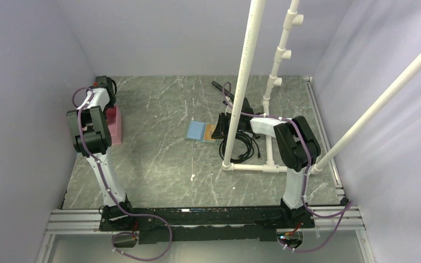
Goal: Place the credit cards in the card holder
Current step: Pick up the credit card from the storage box.
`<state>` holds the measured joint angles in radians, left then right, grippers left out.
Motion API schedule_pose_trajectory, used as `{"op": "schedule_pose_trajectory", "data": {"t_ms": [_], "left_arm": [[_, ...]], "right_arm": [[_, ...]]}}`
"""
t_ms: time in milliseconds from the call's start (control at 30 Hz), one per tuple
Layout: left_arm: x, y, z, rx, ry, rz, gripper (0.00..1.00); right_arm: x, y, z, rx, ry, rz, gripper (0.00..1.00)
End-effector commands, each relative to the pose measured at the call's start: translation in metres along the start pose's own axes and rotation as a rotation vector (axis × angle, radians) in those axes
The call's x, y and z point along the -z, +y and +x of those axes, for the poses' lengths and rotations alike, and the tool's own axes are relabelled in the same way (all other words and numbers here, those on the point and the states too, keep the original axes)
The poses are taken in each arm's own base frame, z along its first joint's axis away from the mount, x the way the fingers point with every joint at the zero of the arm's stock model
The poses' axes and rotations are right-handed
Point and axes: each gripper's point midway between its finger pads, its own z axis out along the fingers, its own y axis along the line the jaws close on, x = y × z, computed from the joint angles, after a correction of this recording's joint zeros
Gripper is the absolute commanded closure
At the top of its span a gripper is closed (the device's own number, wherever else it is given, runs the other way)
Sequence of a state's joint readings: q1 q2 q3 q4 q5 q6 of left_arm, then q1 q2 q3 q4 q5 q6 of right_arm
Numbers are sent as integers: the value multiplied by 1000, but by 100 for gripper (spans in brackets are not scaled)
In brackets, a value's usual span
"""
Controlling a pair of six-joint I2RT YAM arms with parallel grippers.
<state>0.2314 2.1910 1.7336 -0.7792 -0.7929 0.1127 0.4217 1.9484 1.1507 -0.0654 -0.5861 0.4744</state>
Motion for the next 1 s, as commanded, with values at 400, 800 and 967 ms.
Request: {"op": "schedule_pose_trajectory", "data": {"t_ms": [400, 800, 967], "left_arm": [[-11, -6, 3, -26, 18, -37, 66], [-1, 16, -7, 0, -15, -102, 74], [2, 21, -9, 7, -26, -108, 81]], "right_arm": [[3, 22, -19, 69, -40, -58, 80], [3, 23, -19, 71, -39, -60, 80], [3, 23, -18, 70, -38, -61, 80]]}}
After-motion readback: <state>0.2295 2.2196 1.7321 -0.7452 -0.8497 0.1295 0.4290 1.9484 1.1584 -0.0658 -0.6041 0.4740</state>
